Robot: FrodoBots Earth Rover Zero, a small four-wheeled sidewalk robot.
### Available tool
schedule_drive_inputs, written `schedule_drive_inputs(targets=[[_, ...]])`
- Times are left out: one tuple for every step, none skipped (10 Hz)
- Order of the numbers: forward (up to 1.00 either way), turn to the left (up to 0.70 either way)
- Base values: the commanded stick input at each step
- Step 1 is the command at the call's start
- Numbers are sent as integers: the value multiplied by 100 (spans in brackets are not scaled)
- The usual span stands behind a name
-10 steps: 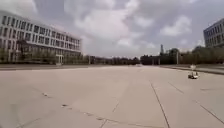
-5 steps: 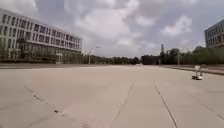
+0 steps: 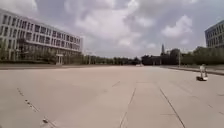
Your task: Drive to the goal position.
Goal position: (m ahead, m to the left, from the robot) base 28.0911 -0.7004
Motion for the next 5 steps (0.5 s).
schedule_drive_inputs(targets=[[50, -2], [50, -2], [50, -2], [50, -2], [50, -2]])
